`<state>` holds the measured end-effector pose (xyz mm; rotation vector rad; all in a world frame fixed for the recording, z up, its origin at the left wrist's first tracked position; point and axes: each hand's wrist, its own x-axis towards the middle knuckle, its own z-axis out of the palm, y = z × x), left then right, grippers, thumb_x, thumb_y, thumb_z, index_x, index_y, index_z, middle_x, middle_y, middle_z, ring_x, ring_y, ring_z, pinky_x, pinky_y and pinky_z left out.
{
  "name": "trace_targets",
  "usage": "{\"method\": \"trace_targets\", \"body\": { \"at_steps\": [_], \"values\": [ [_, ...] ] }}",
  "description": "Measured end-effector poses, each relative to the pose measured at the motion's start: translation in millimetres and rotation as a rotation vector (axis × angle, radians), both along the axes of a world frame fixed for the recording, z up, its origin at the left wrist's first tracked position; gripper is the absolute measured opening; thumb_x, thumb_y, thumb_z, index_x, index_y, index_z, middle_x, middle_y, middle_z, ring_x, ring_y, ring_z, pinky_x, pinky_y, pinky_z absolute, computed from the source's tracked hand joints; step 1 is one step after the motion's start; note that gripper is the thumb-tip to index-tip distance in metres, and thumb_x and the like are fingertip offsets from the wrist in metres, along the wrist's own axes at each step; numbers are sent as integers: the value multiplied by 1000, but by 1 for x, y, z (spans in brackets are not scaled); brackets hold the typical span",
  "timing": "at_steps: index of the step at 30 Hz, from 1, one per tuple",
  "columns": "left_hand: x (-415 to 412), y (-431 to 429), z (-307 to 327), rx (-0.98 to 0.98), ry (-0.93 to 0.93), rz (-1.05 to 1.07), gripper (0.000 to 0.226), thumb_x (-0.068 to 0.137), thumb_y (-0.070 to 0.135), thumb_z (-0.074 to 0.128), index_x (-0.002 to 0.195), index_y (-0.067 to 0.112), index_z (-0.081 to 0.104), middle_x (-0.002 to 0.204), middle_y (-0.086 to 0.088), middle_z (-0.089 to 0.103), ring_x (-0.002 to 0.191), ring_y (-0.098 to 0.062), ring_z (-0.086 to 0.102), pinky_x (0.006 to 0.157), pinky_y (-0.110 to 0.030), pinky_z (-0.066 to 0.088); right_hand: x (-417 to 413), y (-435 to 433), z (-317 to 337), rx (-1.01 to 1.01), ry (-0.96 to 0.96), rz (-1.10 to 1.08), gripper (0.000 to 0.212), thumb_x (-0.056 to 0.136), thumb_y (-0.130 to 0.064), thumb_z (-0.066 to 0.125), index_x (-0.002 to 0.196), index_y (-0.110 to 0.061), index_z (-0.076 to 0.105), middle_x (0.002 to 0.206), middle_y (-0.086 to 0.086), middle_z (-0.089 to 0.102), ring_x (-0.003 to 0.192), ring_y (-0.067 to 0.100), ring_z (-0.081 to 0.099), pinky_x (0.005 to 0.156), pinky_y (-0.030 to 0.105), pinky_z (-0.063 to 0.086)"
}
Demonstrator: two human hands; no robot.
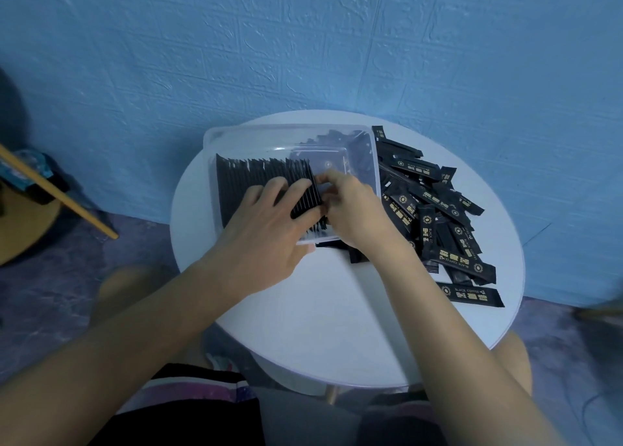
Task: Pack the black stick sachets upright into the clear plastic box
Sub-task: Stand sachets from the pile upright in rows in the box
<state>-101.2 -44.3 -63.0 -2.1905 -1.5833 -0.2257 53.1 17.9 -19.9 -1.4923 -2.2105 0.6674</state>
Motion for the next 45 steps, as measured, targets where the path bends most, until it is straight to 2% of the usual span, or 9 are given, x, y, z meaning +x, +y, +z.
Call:
{"method": "trace_targets", "body": {
  "at_steps": [10,18,21,23,26,29,34,40,45],
  "values": [
    [1,-2,-6,15,-16,5,52,93,44,61,141,26,51,160,-10,34,125,-38,45,93,-48,38,1,-2,0,-13,15,7,36,102,-10,45,132,-24,59,118,1,70,110,26,62,80,28,41],
    [0,1,-6,2,-34,2,50,94,47,60,139,28,54,158,-11,37,125,-39,45,94,-50,39,4,-7,3,-10,-34,45,41,102,-9,42,138,-22,56,127,2,68,118,26,61,88,30,43],
    [-1,2,-5,-15,-39,13,47,94,50,55,137,28,56,157,-10,38,127,-39,44,96,-50,38,12,-11,4,42,-28,43,40,102,-13,43,137,-24,57,122,3,71,115,28,62,93,34,49],
    [-2,3,-4,-24,-39,21,48,95,52,49,136,29,56,157,-10,37,128,-38,42,97,-51,38,24,-11,5,41,91,18,35,101,-16,46,131,-26,62,112,1,74,107,25,67,97,41,52],
    [-3,3,-4,-33,-48,20,47,96,53,48,136,31,55,158,-8,36,129,-37,41,99,-51,38,50,-11,5,13,372,-22,22,97,-23,53,103,-32,72,82,-9,74,80,14,73,85,46,60],
    [-4,3,-5,-38,-59,22,48,96,54,48,139,31,55,158,-8,36,129,-36,40,100,-52,38,84,-10,4,-4,478,-136,23,98,-12,56,92,-28,70,75,-7,72,72,13,72,77,39,63],
    [-3,1,-6,-31,-58,8,49,96,52,49,139,29,56,158,-10,36,128,-38,42,99,-54,39,143,-16,-7,52,64,-276,10,93,-26,67,99,-34,67,84,-18,69,84,15,64,83,37,50],
    [-3,2,-7,-25,-55,10,48,96,50,54,139,28,57,158,-10,37,128,-38,42,98,-54,40,179,-25,-14,-26,-230,-246,30,91,-28,72,119,-36,64,104,-9,59,93,16,52,76,29,33],
    [-3,2,-7,-22,-54,9,47,96,49,54,138,28,58,158,-11,38,127,-39,42,98,-55,39,176,-17,-17,-7,-204,-208,13,90,-21,72,93,-32,67,87,-14,59,80,4,53,65,17,35]
  ]
}}
